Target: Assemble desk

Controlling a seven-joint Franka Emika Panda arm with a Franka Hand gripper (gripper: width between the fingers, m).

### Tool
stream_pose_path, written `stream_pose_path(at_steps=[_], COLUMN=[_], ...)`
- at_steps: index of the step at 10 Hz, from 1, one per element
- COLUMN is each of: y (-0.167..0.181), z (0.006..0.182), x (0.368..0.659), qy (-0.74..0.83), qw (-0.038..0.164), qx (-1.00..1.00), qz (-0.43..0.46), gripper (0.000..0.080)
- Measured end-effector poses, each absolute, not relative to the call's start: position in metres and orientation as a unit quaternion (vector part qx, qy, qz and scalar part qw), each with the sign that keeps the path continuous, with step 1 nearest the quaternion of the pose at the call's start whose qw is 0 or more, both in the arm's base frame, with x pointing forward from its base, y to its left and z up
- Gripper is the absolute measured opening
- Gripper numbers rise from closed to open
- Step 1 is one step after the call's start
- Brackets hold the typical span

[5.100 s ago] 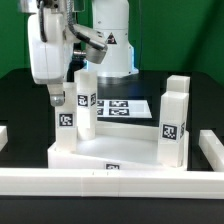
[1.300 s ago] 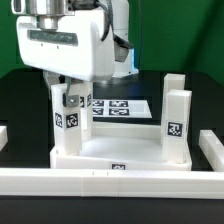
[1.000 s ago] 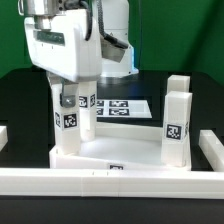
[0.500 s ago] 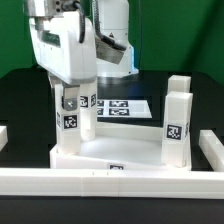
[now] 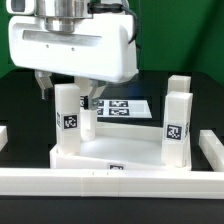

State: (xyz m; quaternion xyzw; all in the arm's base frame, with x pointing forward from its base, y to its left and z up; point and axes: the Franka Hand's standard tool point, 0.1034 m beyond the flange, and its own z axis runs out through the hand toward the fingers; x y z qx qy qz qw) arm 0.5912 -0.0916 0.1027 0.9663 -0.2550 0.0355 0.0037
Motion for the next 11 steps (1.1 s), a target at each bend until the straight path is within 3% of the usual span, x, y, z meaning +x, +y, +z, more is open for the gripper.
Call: stream_pose_path(at_steps=[10, 11], y=[-0.0966, -0.0977], z=[0.1051, 0.1050], x=[0.5907, 0.5904], qy=[0.105, 0.116], qw=[0.030, 0.032], qx=[0.994, 0.992], qz=[0.026, 0.024], gripper=[0.0648, 0.0607])
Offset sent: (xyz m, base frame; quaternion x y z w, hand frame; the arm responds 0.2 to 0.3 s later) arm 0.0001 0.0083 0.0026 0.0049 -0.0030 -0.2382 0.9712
